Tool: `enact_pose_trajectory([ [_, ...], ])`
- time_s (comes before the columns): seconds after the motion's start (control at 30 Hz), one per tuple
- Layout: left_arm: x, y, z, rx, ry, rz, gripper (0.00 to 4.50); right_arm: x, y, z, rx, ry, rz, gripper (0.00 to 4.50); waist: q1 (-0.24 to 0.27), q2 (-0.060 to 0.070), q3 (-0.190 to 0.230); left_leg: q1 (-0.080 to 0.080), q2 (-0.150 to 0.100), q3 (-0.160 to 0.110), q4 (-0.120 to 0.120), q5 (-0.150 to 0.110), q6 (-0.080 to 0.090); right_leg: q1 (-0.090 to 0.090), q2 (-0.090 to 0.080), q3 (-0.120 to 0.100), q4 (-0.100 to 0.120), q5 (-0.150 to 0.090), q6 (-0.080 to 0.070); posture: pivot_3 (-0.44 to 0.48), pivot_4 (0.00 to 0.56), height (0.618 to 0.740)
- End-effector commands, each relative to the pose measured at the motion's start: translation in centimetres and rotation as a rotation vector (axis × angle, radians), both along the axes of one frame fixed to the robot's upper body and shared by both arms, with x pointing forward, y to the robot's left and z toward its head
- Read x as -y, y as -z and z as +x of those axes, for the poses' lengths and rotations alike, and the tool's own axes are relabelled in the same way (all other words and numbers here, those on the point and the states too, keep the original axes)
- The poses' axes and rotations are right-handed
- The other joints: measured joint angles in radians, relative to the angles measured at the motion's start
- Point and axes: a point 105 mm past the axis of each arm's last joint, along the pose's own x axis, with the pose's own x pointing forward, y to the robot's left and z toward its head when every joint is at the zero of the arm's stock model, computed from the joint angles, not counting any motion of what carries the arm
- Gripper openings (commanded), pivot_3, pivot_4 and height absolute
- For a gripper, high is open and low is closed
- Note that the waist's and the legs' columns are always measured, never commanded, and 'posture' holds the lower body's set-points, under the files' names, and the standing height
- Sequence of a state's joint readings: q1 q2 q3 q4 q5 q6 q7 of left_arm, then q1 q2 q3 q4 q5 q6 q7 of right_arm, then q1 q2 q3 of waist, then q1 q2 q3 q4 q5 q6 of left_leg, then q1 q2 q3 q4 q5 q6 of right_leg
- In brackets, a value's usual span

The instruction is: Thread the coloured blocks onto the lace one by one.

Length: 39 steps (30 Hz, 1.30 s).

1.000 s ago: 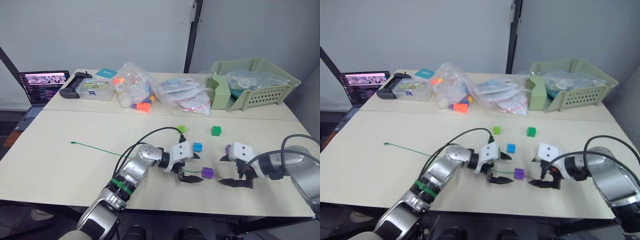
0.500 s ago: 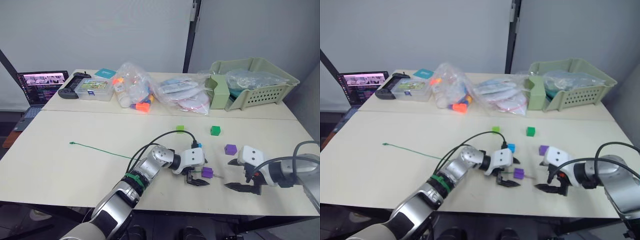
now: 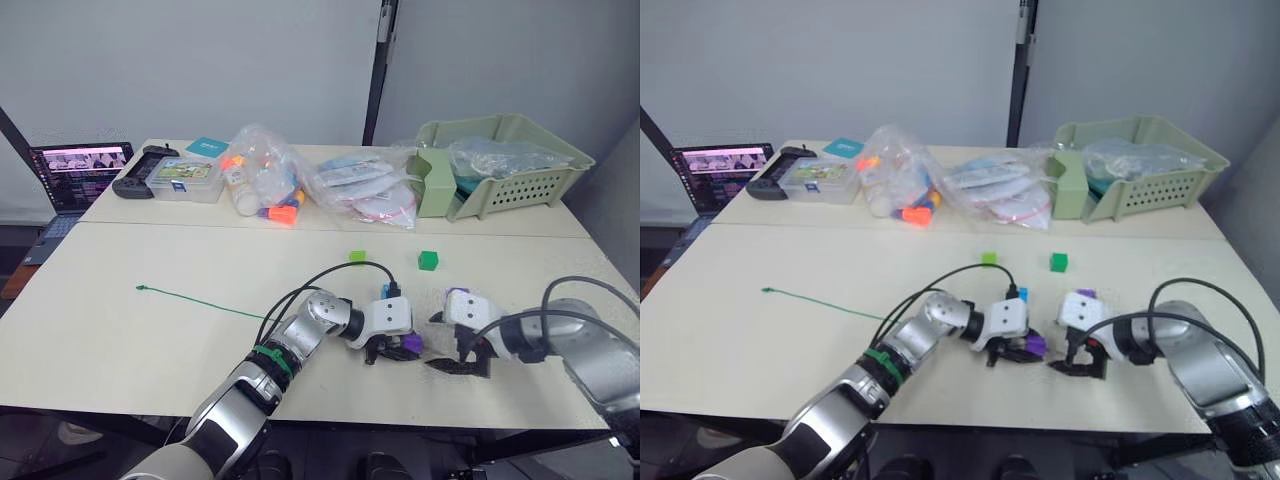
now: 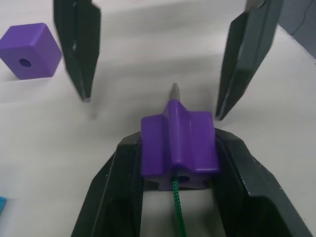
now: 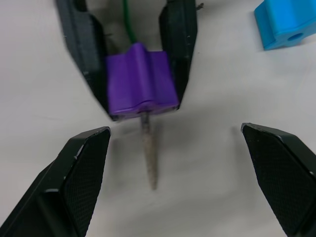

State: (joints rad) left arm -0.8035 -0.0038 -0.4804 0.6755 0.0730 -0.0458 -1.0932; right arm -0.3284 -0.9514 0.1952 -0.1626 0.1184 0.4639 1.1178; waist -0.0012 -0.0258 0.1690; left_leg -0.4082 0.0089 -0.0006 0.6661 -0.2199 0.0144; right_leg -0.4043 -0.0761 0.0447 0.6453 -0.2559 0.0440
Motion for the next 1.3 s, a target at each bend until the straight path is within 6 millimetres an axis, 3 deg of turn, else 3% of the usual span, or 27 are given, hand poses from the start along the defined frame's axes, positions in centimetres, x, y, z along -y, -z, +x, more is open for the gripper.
enact_pose_trajectory([
  [0.03, 0.2, -0.6, -0.1, 0.022, 0.008, -0.015, 1.38, -0.4, 0.0, 0.3, -0.003, -0.015, -0.008, 3.69, 0.0, 0.0, 0.0, 0.0, 0.0, 0.0, 0.0, 0.0, 0.0, 0.0, 0.0, 0.0, 0.0, 0.0, 0.0, 0.0, 0.15, 0.74],
  [0.4, -1.0, -0.9, 0.2, 0.039, -0.012, -0.013, 1.38, -0.1, 0.5, -0.1, -0.063, -0.001, -0.013, 0.0, 0.001, 0.0, 0.0, 0.001, 0.0, 0.0, 0.0, 0.0, 0.0, 0.0, 0.0, 0.0, 0.001, 0.0, 0.0, 0.0, 0.15, 0.74],
  [0.53, -1.7, -1.2, 0.5, 0.056, -0.026, -0.005, 1.38, -0.3, 0.4, -0.2, -0.076, -0.007, -0.012, 0.0, 0.0, 0.0, 0.0, 0.0, 0.0, 0.0, 0.001, 0.0, 0.0, 0.001, 0.0, 0.0, 0.001, 0.0, 0.0, 0.0, 0.15, 0.74],
  [0.73, -4.3, -2.5, 1.4, 0.102, -0.058, 0.001, 1.38, -0.2, 0.2, 0.0, -0.084, -0.027, -0.019, 0.0, -0.002, 0.0, 0.0, 0.0, 0.0, 0.0, 0.0, 0.0, 0.0, 0.0, 0.0, 0.0, 0.001, 0.0, 0.0, 0.0, 0.15, 0.74],
  [0.87, -8.4, -2.7, 2.4, 0.167, -0.114, 0.07, 1.38, -0.4, 0.1, 0.1, -0.092, -0.056, -0.024, 0.0, -0.006, 0.0, 0.0, 0.001, 0.001, 0.0, 0.0, 0.0, 0.0, 0.0, 0.0, 0.0, 0.001, 0.0, 0.0, 0.0, 0.15, 0.74],
  [0.97, -14.7, -2.5, 2.0, 0.168, -0.156, 0.148, 1.38, -0.9, -0.2, 0.4, -0.093, -0.094, -0.027, 0.0, -0.017, 0.001, 0.0, 0.001, 0.002, 0.0, 0.0, 0.0, 0.0, -0.001, 0.001, 0.0, 0.001, 0.0, -0.001, 0.0, 0.15, 0.74],
  [1.13, -21.8, -3.0, 1.3, 0.136, -0.261, 0.185, 1.38, -1.6, -0.4, 0.4, -0.097, -0.131, -0.017, 0.0, -0.02, 0.001, 0.0, 0.003, 0.005, 0.0, -0.003, 0.0, 0.0, -0.001, 0.002, 0.0, 0.001, 0.001, -0.002, 0.0, 0.15, 0.74],
  [1.3, -33.1, -2.9, 0.2, 0.027, -0.522, 0.249, 1.38, -2.6, -0.9, 0.8, -0.09, -0.18, 0.0, 0.0, -0.019, 0.001, 0.0, 0.002, 0.006, 0.001, -0.003, 0.0, 0.0, -0.002, 0.001, -0.001, 0.001, 0.001, -0.002, 0.0, 0.15, 0.74],
])
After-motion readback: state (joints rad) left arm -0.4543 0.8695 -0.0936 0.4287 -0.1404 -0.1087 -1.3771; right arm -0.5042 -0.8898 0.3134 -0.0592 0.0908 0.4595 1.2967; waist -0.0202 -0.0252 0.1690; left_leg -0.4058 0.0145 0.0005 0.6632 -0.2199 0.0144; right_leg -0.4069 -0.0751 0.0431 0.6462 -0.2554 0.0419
